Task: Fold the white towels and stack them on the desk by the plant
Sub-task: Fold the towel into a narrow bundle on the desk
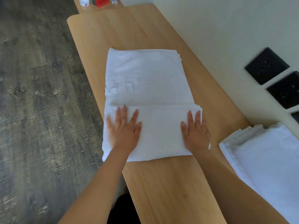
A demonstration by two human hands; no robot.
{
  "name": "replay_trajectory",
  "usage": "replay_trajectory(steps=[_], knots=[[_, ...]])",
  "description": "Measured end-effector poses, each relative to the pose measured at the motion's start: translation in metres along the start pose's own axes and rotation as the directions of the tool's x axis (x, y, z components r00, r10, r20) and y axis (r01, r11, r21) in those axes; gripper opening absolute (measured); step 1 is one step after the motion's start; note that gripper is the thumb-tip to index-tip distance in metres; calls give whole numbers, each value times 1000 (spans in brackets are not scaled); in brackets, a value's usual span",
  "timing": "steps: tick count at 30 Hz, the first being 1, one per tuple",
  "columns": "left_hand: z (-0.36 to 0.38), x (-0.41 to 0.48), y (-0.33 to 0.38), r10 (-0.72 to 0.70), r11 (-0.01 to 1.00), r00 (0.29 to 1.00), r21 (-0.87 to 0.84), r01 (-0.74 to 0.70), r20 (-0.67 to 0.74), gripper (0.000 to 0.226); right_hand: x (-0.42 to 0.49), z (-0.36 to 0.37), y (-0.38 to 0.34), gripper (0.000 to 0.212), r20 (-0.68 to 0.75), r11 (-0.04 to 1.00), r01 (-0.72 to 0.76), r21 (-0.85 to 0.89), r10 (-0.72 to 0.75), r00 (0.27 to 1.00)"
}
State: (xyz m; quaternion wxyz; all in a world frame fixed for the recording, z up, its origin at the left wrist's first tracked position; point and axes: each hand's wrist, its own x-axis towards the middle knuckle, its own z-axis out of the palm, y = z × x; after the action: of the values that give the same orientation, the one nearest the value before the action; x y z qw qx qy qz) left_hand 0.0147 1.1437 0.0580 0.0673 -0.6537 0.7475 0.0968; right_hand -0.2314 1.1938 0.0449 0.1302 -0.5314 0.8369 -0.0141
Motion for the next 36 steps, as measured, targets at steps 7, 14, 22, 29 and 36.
replay_trajectory(steps=[7, 14, 22, 29, 36], knots=[[0, 13, -5, -26, 990, 999, -140, 32, 40, 56, -11, -3, 6, 63, 31, 996, -71, 44, 70, 997], [-12, 20, -24, 118, 941, 993, -318, -115, -10, 51, -39, 5, -6, 63, -60, 976, -200, 91, 205, 977], [-18, -32, -47, -418, 545, 902, -765, 343, 107, 58, -48, -14, 15, 59, -87, 746, -206, 633, 333, 939], [-32, -26, -55, -350, 398, 911, -846, 354, 217, 50, -54, -25, 27, 39, 100, 699, -227, 678, 219, 971], [-22, -43, -70, -312, -4, 888, -935, 356, 339, 14, -53, -24, 40, 52, 133, 729, -232, 643, 193, 972]])
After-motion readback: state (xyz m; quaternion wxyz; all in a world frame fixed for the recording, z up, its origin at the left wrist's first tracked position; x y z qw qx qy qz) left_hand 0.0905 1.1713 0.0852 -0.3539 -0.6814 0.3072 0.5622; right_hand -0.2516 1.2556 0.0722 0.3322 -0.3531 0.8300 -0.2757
